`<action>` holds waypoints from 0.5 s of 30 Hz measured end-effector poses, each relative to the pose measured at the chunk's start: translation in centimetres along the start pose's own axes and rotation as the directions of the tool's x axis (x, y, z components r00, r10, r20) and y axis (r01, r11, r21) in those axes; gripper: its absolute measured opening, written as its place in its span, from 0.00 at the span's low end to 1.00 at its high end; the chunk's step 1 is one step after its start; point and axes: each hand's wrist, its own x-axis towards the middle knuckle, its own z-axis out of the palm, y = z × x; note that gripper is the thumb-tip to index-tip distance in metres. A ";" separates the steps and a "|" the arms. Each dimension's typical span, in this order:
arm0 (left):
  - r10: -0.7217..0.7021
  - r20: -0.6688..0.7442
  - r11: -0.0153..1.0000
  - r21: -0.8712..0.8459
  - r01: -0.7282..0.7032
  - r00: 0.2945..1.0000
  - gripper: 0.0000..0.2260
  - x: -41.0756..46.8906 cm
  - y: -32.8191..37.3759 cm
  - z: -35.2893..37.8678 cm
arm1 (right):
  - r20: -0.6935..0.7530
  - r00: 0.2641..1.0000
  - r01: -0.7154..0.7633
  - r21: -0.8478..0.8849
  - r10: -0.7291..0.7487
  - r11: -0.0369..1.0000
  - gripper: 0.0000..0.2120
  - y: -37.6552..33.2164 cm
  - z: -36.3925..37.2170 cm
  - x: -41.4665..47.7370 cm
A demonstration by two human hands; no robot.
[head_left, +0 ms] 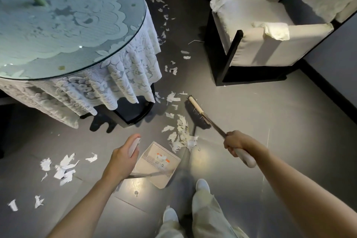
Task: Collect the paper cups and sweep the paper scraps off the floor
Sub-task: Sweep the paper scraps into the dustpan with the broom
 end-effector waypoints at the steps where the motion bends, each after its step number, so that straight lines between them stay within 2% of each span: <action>1: -0.003 0.004 1.000 -0.001 0.003 1.000 0.15 0.8 0.2 0.0 | 0.009 1.000 -0.002 -0.022 0.002 1.000 0.05 0.0 0.2 0.5; 8: 0.042 -0.028 0.999 0.001 -0.042 0.999 0.15 6.6 1.8 0.5 | 0.184 0.980 -0.079 0.006 0.077 0.997 0.08 -1.6 3.4 2.1; 10: 0.056 -0.030 0.998 -0.008 -0.057 0.998 0.15 7.6 2.5 0.8 | 0.266 0.958 -0.117 0.021 0.107 0.993 0.09 -2.1 4.7 0.8; 12: 0.058 -0.025 0.998 0.009 -0.058 0.998 0.16 8.2 3.1 0.9 | 0.354 0.927 -0.165 0.086 0.125 0.982 0.04 -2.6 5.3 -0.8; 15: 0.061 -0.035 0.997 0.048 -0.060 0.998 0.16 8.1 3.2 0.7 | 0.413 0.898 -0.233 0.150 0.153 0.961 0.08 -3.1 4.7 -2.3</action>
